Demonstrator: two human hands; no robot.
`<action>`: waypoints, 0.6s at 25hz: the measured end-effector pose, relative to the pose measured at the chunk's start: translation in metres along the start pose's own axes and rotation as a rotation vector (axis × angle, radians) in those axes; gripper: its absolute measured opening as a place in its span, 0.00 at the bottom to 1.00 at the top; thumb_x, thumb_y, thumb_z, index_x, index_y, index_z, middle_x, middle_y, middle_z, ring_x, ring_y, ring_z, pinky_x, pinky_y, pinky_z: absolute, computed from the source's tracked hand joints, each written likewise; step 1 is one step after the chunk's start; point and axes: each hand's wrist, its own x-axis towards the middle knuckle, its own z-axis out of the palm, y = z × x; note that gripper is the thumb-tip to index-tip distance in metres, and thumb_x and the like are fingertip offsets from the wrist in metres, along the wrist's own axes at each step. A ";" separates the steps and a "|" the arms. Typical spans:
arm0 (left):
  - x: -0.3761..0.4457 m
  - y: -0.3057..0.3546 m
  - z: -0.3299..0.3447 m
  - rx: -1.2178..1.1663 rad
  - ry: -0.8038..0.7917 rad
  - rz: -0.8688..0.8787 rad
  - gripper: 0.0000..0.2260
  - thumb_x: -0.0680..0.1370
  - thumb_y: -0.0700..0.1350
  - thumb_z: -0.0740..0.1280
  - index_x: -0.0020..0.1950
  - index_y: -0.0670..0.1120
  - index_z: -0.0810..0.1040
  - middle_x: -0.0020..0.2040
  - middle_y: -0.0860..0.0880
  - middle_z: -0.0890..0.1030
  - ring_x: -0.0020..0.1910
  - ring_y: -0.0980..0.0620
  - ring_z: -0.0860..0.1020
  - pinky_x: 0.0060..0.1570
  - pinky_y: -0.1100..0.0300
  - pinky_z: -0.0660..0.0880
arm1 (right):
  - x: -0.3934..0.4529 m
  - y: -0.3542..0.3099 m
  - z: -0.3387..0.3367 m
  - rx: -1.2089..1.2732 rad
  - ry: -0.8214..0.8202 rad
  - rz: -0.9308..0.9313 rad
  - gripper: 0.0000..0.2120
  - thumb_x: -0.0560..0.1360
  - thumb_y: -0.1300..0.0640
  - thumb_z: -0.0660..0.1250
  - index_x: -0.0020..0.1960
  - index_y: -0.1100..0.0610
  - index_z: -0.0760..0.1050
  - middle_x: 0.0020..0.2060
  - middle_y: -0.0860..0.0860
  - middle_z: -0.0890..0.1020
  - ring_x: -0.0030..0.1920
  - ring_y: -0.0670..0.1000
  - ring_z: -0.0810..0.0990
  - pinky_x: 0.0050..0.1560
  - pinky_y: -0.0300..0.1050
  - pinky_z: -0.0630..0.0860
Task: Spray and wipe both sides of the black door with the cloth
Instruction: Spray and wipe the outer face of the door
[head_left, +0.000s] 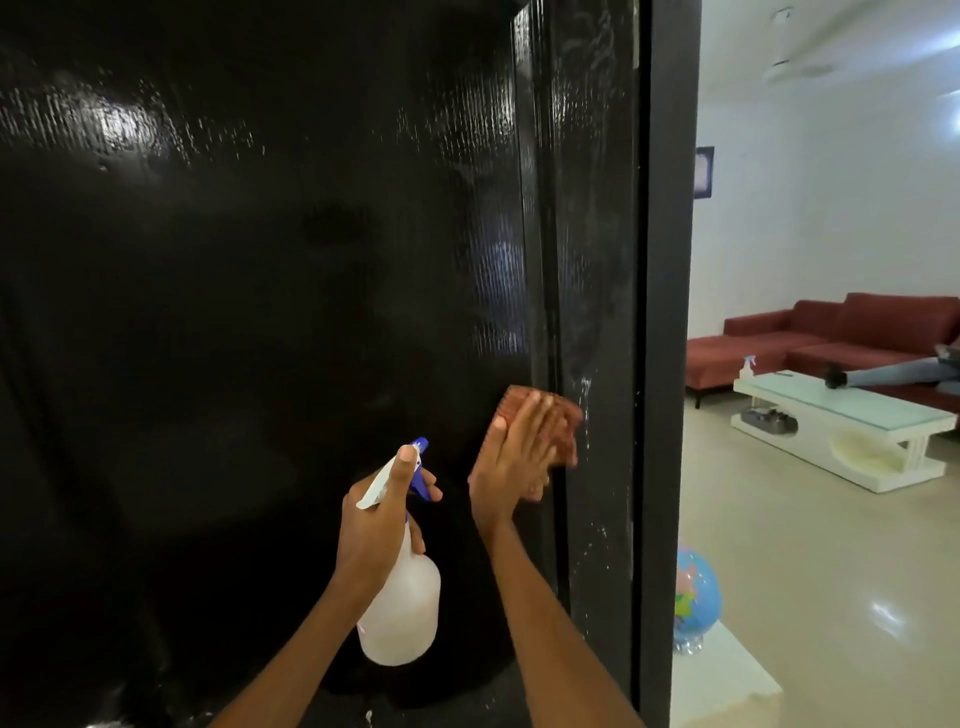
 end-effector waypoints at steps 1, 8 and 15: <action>0.004 0.008 0.002 -0.012 -0.007 0.005 0.29 0.74 0.67 0.56 0.44 0.42 0.81 0.40 0.45 0.85 0.25 0.43 0.77 0.32 0.52 0.77 | 0.024 -0.013 -0.003 -0.047 -0.011 -0.132 0.28 0.87 0.45 0.47 0.83 0.48 0.43 0.83 0.48 0.46 0.83 0.51 0.41 0.81 0.57 0.39; 0.045 0.070 0.024 -0.068 0.024 0.067 0.30 0.72 0.68 0.57 0.44 0.42 0.81 0.40 0.45 0.85 0.23 0.46 0.76 0.28 0.56 0.75 | 0.198 -0.108 -0.040 -0.237 -0.029 -0.727 0.26 0.87 0.46 0.50 0.83 0.50 0.52 0.83 0.48 0.52 0.83 0.50 0.46 0.81 0.57 0.42; 0.044 0.074 0.059 -0.084 0.009 0.057 0.29 0.74 0.67 0.58 0.44 0.42 0.81 0.40 0.45 0.85 0.22 0.48 0.76 0.24 0.59 0.74 | 0.127 0.036 -0.068 -0.336 -0.054 -0.419 0.31 0.85 0.41 0.47 0.84 0.49 0.42 0.83 0.50 0.43 0.83 0.57 0.42 0.80 0.65 0.43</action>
